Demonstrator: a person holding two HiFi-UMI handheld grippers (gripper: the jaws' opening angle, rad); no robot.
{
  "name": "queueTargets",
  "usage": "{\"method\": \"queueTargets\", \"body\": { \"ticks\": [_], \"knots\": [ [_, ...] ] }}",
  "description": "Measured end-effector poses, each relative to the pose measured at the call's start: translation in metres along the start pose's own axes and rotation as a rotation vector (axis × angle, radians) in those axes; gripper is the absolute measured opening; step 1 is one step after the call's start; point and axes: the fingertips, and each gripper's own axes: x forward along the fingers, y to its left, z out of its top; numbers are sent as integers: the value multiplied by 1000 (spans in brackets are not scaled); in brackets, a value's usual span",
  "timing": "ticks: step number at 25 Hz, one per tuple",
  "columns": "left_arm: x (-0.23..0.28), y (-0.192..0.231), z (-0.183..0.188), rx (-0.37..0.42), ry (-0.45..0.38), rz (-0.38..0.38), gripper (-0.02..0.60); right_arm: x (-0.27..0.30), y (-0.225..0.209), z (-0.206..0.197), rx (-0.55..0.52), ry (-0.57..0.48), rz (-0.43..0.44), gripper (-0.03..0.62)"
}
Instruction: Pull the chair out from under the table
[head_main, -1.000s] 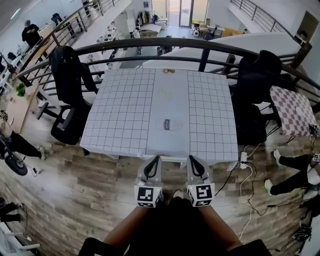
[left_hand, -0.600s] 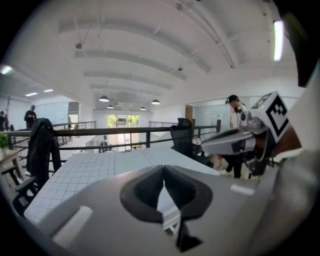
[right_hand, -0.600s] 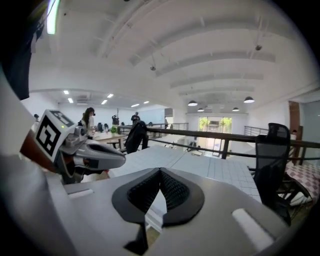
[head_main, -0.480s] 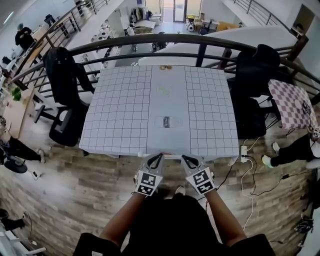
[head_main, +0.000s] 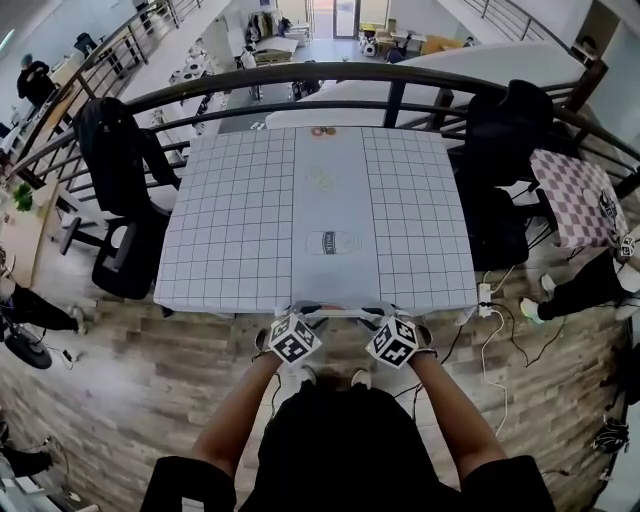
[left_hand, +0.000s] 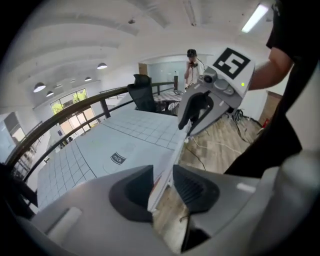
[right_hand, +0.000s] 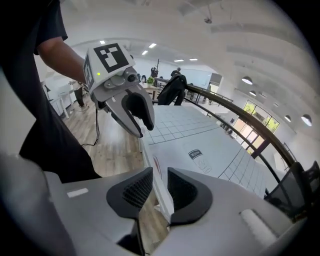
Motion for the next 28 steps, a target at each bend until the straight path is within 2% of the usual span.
{"method": "queueTargets", "body": {
  "ticks": [4, 7, 16, 20, 28],
  "knots": [
    [24, 1, -16, 107, 90, -64, 141, 23, 1, -11, -83, 68, 58, 92],
    [39, -5, -34, 136, 152, -135, 144, 44, 7, -27, -120, 134, 132, 107],
    [76, -2, -60, 253, 282, -249, 144, 88, 10, -53, -190, 274, 265, 114],
    [88, -4, -68, 245, 309, -302, 144, 100, 14, -58, -198, 304, 290, 123],
    [81, -9, -78, 330, 348, -384, 147, 112, 27, -52, -228, 367, 343, 118]
  ]
}}
